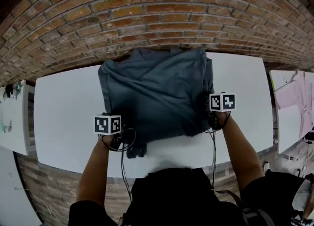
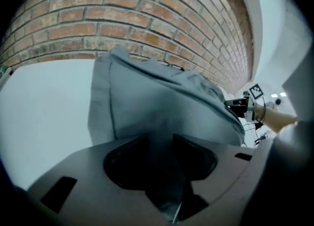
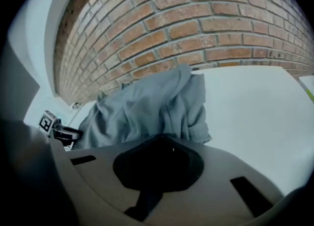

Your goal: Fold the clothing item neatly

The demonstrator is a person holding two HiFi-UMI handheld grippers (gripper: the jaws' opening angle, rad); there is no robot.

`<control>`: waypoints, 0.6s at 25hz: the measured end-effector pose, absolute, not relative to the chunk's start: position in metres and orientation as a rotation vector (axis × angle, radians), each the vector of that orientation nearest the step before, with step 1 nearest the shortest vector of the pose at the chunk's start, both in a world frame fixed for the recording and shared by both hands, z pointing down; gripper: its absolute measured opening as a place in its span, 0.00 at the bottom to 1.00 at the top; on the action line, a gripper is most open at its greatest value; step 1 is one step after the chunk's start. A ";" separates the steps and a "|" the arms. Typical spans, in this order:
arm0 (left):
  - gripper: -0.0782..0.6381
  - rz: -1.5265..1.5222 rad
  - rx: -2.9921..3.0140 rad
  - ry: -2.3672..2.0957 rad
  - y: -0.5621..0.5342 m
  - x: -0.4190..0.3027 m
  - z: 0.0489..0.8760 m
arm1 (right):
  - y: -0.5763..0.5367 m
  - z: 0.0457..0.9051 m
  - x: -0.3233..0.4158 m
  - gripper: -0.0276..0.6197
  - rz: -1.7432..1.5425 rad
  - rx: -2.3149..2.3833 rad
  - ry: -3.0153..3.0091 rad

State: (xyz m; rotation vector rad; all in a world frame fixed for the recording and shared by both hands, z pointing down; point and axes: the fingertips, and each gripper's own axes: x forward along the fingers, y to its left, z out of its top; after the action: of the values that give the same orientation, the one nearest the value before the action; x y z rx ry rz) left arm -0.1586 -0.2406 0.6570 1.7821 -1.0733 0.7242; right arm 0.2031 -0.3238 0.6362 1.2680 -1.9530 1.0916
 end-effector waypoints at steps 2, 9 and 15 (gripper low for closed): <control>0.30 0.747 1.740 -1.108 -0.239 -0.172 0.665 | -0.318 0.645 0.214 0.05 1.093 1.304 -1.897; 0.30 0.766 1.733 -1.096 -0.231 -0.190 0.672 | -0.298 0.649 0.244 0.05 1.047 1.388 -1.789; 0.30 0.761 1.783 -0.982 -0.226 -0.192 0.663 | -0.297 0.633 0.249 0.05 1.030 1.482 -1.844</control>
State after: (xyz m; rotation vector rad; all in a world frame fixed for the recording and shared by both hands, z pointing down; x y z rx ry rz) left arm -0.1923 -0.2263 0.6628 1.7829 -0.9825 0.7609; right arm 0.2488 -0.2972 0.6325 1.4822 -1.8439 1.0301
